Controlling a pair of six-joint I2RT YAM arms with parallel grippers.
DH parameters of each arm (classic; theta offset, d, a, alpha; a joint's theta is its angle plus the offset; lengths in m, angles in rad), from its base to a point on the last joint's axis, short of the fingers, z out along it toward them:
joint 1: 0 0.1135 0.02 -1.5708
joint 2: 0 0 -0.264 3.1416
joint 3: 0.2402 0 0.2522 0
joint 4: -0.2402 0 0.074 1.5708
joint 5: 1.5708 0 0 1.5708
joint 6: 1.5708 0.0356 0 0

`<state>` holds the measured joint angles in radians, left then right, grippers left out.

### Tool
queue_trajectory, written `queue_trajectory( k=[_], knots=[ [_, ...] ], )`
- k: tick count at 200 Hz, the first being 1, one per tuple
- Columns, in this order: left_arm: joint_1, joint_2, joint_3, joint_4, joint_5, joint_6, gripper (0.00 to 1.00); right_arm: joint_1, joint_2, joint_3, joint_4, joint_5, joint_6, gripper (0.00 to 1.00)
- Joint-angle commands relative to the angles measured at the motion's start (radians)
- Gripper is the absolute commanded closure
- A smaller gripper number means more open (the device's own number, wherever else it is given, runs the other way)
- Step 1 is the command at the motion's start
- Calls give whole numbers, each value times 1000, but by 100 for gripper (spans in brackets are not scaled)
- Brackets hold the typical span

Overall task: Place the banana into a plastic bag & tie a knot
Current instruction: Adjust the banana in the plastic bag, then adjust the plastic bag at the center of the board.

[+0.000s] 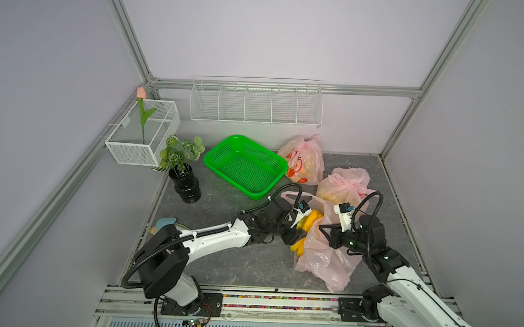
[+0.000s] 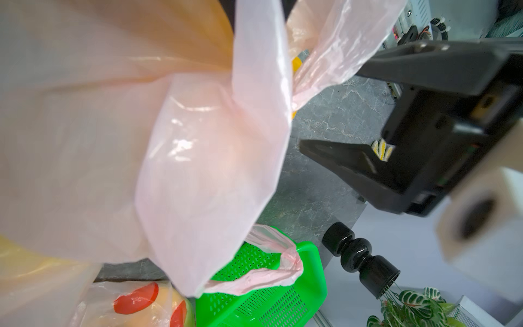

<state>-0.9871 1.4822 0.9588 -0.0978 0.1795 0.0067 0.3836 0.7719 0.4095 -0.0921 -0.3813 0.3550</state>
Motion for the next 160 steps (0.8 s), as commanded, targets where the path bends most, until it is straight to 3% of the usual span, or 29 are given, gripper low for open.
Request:
queue_trajectory(
  k=[1, 25, 54, 119, 135, 160],
  knots=[
    [31, -82, -16, 24, -160, -40, 32, -4, -18, -27, -17, 38, -2, 92],
    [93, -106, -27, 51, -256, -61, 24, -3, -20, -30, -18, 47, -2, 92],
    [200, -4, 40, 26, -207, -105, 22, -3, -19, -30, -15, 47, -1, 92],
    [219, 174, 166, 56, -153, -122, 20, -4, -10, -30, -15, 40, -2, 92],
    [219, 199, 187, 65, -120, -129, 27, -4, -2, -32, -9, 42, -2, 92],
    [219, 229, 212, 42, -64, -121, 55, -4, 13, -25, -5, 56, 4, 92]
  ],
)
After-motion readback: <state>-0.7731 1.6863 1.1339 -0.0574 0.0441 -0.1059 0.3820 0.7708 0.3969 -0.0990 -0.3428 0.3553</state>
